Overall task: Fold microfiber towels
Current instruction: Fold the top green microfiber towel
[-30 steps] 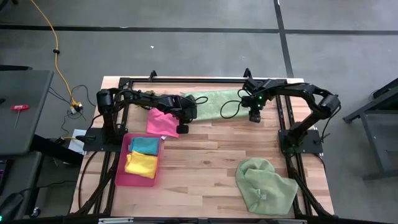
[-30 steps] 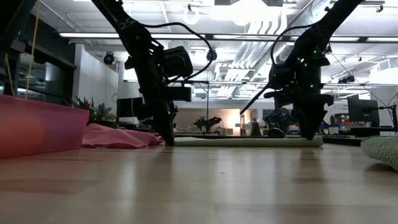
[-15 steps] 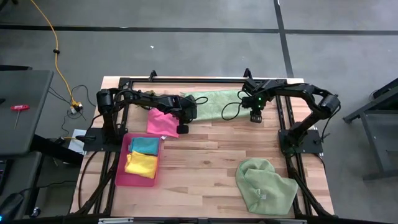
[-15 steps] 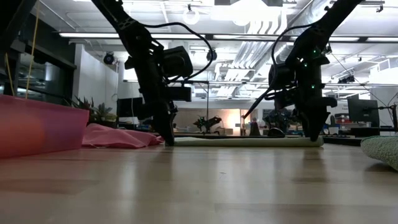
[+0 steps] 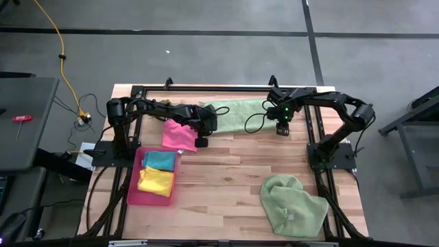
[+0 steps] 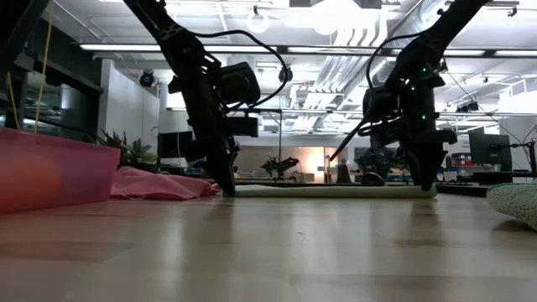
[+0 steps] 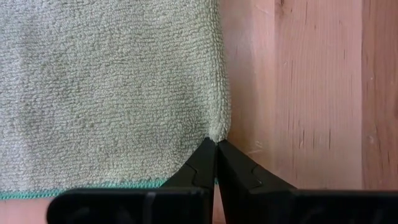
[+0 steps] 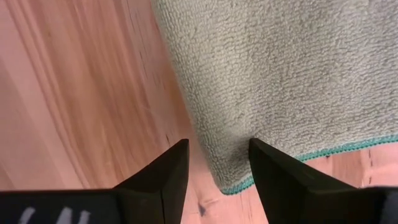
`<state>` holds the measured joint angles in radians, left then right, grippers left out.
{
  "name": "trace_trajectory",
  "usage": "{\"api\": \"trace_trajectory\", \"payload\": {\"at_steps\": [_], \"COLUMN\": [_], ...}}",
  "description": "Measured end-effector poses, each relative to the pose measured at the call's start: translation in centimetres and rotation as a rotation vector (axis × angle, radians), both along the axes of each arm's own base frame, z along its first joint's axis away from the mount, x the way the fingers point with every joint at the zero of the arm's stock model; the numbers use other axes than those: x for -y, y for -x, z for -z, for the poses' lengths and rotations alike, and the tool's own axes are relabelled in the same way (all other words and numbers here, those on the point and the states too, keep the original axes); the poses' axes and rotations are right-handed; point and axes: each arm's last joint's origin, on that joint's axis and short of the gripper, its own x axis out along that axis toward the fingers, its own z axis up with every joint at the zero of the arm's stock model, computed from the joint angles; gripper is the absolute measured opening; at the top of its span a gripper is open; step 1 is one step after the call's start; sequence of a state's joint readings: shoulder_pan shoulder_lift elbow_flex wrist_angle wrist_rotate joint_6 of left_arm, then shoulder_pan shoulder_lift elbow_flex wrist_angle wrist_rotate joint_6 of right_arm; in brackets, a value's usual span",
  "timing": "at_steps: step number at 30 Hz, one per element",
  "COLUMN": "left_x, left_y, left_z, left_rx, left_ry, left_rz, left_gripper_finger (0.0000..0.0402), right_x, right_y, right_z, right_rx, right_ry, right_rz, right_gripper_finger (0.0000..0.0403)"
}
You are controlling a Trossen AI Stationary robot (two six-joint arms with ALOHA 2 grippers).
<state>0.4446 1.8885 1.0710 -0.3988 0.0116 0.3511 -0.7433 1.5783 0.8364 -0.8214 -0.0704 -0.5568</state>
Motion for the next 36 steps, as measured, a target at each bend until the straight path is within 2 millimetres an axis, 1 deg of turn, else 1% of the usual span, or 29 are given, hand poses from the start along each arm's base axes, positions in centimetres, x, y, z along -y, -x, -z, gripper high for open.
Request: {"api": "trace_trajectory", "payload": {"at_steps": [7, 15, 17, 19, 22, 26, 27, 29, 32, 36], "left_x": [0.0, 0.0, 0.0, 0.0, 0.0, 0.0, 0.0, 0.0, 0.2, 1.0], "left_y": [0.0, 0.0, 0.0, 0.0, 0.1, 0.1, 0.1, 0.1, 0.2, 0.0], "left_z": [0.0, 0.0, 0.0, 0.0, 0.0, 0.0, 0.0, 0.0, 0.1, 0.1], "left_rx": [-0.001, -0.015, -0.017, -0.016, -0.012, -0.017, -0.018, -0.016, -0.016, -0.028], "left_ry": [0.000, -0.028, -0.030, -0.025, -0.004, 0.000, 0.002, 0.010, 0.032, 0.061], "left_rz": [0.000, 0.012, 0.015, 0.013, 0.017, 0.016, 0.015, -0.009, -0.058, -0.108], "left_gripper_finger": [0.0001, 0.0001, 0.0001, 0.0001, 0.0000, 0.0000, 0.0000, 0.0000, 0.0000, 0.0000], "right_x": [0.3, 0.4, 0.3, 0.1, -0.2, -1.0, -1.1, -1.5, -2.2, -3.1], "right_y": [-0.3, -0.4, -0.5, -0.7, -1.0, -1.5, -1.6, -1.7, -1.7, -1.8], "right_z": [2.1, 2.3, 2.3, 2.3, 2.4, 2.4, 2.4, 2.4, 2.4, 2.2], "right_rx": [-0.072, -0.084, -0.100, -0.112, -0.120, -0.144, -0.153, -0.166, -0.191, -0.208], "right_ry": [-0.063, -0.061, -0.045, -0.030, -0.019, 0.007, 0.013, 0.017, -0.028, -0.088], "right_rz": [0.011, 0.064, 0.090, 0.125, 0.164, 0.170, 0.179, 0.197, 0.239, 0.303], "right_gripper_finger": [0.0158, 0.0155, 0.0143, 0.0121, 0.0074, 0.0014, 0.0008, 0.0008, 0.0004, 0.0003]}}
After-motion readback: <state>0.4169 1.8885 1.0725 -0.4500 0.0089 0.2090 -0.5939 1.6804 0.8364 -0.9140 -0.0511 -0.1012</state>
